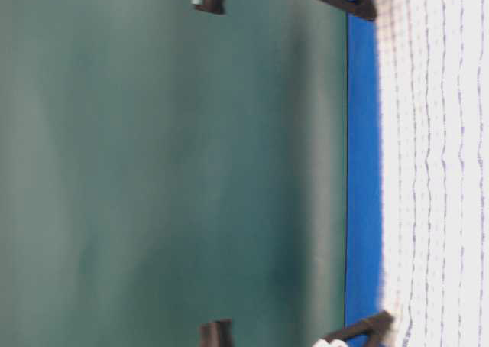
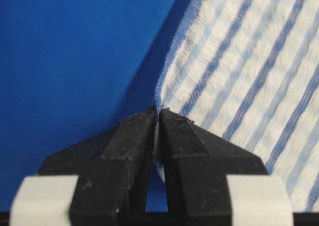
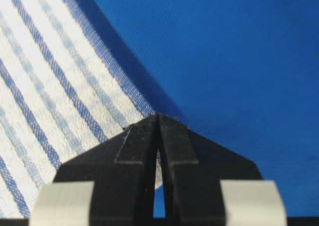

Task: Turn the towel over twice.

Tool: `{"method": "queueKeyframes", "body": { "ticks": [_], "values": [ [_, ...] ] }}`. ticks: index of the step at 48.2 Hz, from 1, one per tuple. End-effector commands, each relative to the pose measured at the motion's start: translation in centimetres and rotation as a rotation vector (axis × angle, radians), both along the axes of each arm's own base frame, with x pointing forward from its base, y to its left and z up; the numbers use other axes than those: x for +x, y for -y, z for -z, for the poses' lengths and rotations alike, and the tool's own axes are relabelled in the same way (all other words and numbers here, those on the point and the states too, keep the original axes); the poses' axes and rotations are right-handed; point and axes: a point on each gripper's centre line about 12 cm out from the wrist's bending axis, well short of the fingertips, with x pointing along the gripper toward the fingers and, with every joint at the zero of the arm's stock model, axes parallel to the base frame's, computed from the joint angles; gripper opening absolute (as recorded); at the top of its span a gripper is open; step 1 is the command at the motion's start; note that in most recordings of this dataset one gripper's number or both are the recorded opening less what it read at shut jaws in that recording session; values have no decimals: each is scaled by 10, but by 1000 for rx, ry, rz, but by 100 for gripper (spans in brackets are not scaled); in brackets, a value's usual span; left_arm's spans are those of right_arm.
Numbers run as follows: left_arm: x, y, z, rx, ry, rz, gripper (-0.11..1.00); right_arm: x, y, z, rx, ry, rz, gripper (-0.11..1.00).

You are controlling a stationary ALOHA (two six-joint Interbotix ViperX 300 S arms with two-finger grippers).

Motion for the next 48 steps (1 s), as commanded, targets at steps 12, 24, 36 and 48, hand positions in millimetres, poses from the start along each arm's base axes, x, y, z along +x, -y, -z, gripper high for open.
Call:
{"method": "queueKeyframes", "body": {
  "ticks": [12, 24, 36, 48],
  "values": [
    [9, -29, -81, 95, 156, -59, 3, -1, 31, -61, -110, 91, 54, 1],
    [1, -54, -127, 159, 233, -129, 3, -4, 56, -120, -223, 114, 73, 1],
    [1, -63, -177, 266, 294, -125, 3, -2, 72, -171, -320, 136, 76, 1],
    [-2, -50, -209, 313, 336, -94, 3, 0, 61, -208, -338, 152, 57, 1]
  ]
}}
